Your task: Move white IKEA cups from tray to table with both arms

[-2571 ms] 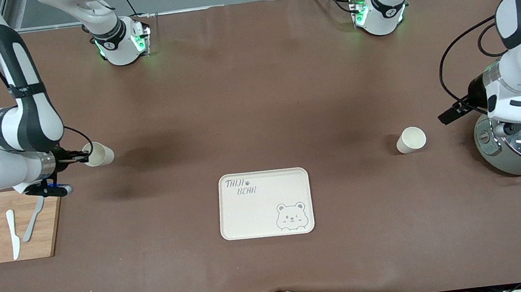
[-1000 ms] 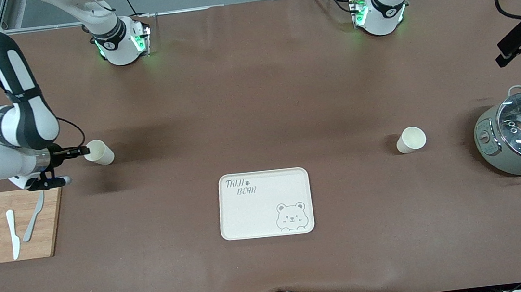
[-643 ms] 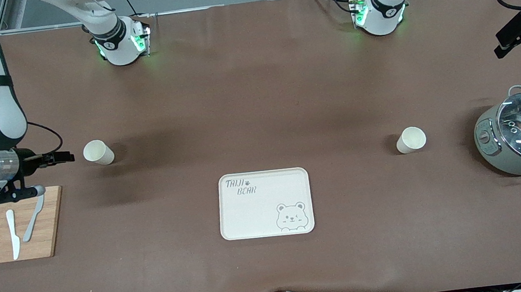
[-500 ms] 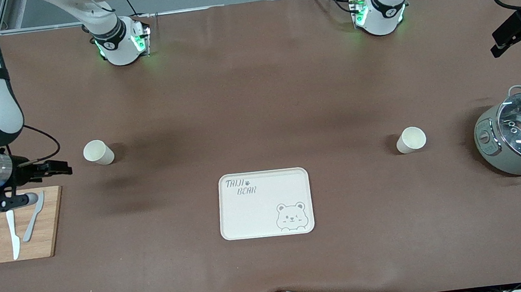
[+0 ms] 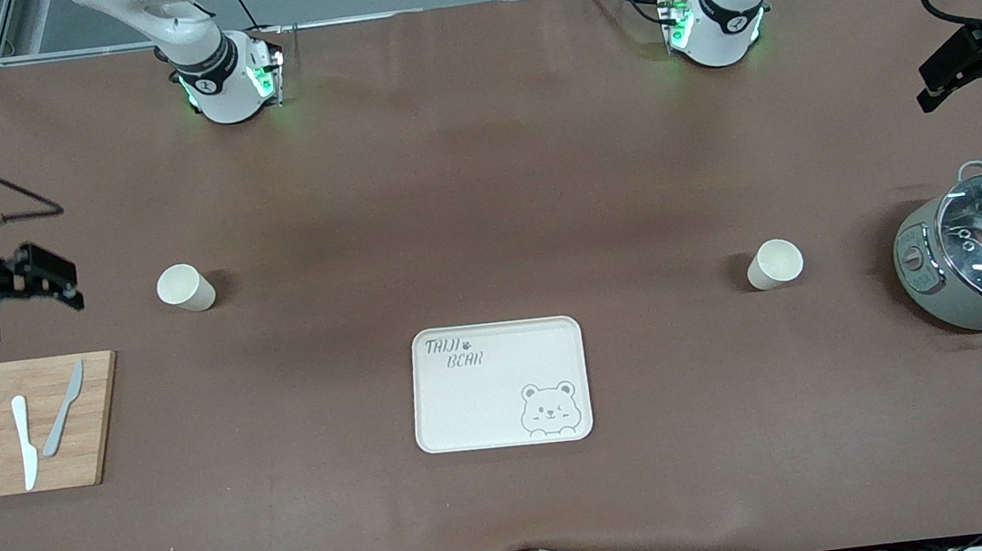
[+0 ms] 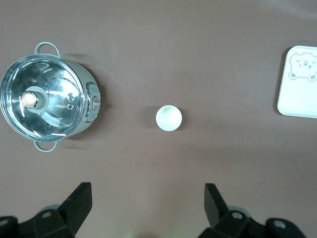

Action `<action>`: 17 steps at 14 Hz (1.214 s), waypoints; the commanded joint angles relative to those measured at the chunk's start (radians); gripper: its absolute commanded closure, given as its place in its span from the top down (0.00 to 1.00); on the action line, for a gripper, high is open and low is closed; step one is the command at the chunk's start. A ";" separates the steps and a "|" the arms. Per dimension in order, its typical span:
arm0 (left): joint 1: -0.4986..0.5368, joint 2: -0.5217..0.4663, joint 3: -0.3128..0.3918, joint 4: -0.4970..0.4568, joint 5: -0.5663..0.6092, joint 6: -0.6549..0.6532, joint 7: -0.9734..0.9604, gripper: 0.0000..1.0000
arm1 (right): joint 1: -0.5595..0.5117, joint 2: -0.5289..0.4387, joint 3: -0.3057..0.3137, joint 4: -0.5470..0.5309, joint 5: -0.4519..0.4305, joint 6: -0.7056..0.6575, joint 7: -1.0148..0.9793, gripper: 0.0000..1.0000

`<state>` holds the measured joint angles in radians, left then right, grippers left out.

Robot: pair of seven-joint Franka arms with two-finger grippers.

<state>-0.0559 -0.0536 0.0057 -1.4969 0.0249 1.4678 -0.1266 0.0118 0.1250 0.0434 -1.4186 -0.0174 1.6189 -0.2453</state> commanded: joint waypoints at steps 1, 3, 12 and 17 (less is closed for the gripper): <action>-0.007 -0.023 -0.001 -0.020 0.000 0.016 0.007 1.00 | 0.008 -0.013 -0.048 0.013 -0.007 -0.109 -0.006 1.00; -0.005 -0.023 0.000 -0.017 0.000 0.016 0.008 1.00 | 0.028 -0.063 -0.088 0.009 -0.006 -0.177 -0.002 1.00; -0.002 -0.037 -0.023 -0.025 0.001 -0.040 0.001 1.00 | 0.066 -0.166 -0.132 -0.086 0.034 -0.229 -0.006 1.00; -0.004 -0.035 -0.064 -0.043 0.009 -0.026 -0.048 1.00 | 0.053 -0.170 -0.125 -0.099 0.036 -0.217 -0.002 1.00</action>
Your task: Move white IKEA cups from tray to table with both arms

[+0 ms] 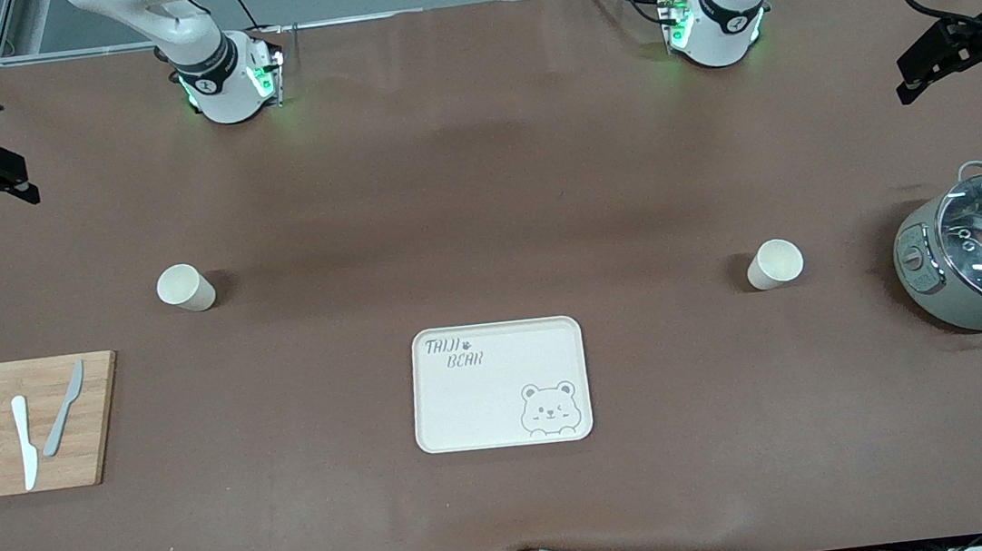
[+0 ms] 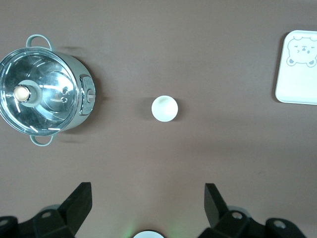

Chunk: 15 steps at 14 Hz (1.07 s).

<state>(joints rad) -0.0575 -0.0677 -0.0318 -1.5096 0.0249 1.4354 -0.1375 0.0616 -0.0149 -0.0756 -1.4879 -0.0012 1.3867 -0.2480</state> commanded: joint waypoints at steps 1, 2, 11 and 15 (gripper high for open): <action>-0.001 -0.021 -0.046 -0.038 0.016 0.011 -0.068 1.00 | 0.001 -0.028 -0.004 -0.026 0.020 0.015 0.003 1.00; -0.001 -0.021 -0.054 -0.043 0.020 0.013 -0.073 1.00 | -0.008 -0.028 0.008 -0.026 0.018 0.015 0.003 1.00; 0.007 -0.011 -0.056 -0.020 0.006 0.020 -0.019 1.00 | -0.095 -0.023 0.108 -0.028 -0.019 0.006 0.053 1.00; 0.010 -0.003 -0.049 0.023 0.003 0.016 0.015 1.00 | -0.094 -0.022 0.137 -0.026 -0.052 -0.006 0.166 1.00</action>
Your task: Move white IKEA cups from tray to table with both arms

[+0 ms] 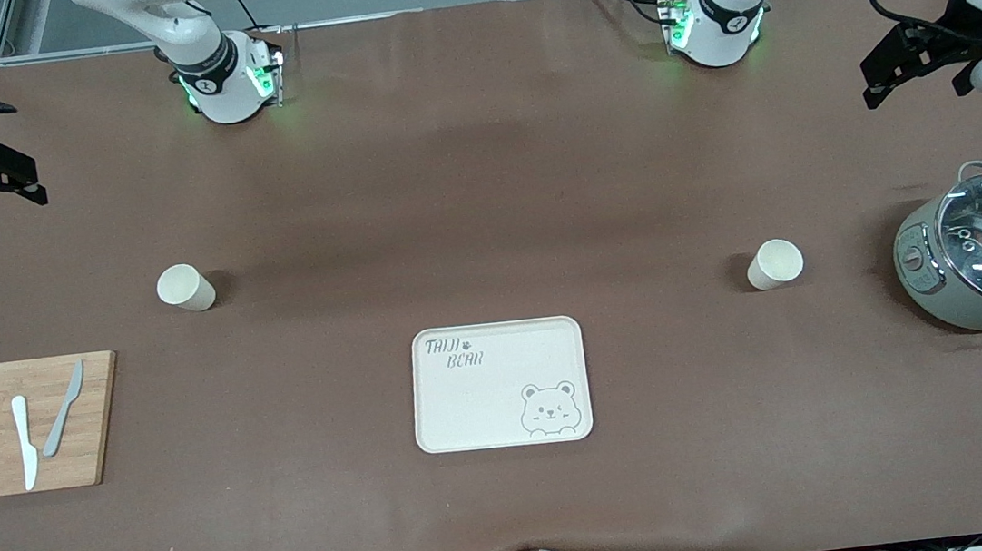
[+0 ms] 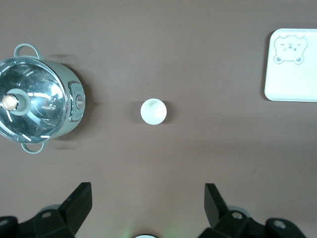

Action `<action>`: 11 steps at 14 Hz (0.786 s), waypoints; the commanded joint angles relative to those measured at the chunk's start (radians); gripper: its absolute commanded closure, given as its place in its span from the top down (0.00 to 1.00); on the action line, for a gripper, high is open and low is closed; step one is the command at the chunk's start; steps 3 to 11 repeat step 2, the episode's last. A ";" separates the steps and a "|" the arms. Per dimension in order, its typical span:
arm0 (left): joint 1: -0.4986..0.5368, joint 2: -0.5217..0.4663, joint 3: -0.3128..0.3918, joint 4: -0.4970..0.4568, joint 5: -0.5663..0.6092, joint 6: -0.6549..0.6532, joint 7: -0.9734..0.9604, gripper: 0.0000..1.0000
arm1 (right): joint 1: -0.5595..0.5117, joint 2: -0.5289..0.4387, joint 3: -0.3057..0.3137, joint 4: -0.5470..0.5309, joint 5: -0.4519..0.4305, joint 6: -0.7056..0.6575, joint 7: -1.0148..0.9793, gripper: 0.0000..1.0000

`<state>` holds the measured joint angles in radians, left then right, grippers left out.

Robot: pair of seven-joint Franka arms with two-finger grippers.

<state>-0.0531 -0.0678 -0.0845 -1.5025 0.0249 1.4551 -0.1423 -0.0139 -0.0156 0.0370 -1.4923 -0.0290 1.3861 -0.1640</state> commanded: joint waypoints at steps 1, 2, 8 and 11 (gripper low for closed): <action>0.006 -0.001 0.003 0.018 0.004 -0.004 0.017 1.00 | -0.017 -0.021 0.023 -0.022 -0.025 -0.010 0.113 1.00; 0.006 -0.001 0.003 0.016 0.004 -0.005 0.016 1.00 | -0.020 -0.020 0.021 -0.020 -0.023 -0.010 0.113 1.00; 0.006 -0.001 0.003 0.016 0.004 -0.005 0.016 1.00 | -0.020 -0.020 0.021 -0.020 -0.023 -0.010 0.113 1.00; 0.006 -0.001 0.003 0.016 0.004 -0.005 0.016 1.00 | -0.020 -0.020 0.021 -0.020 -0.023 -0.010 0.113 1.00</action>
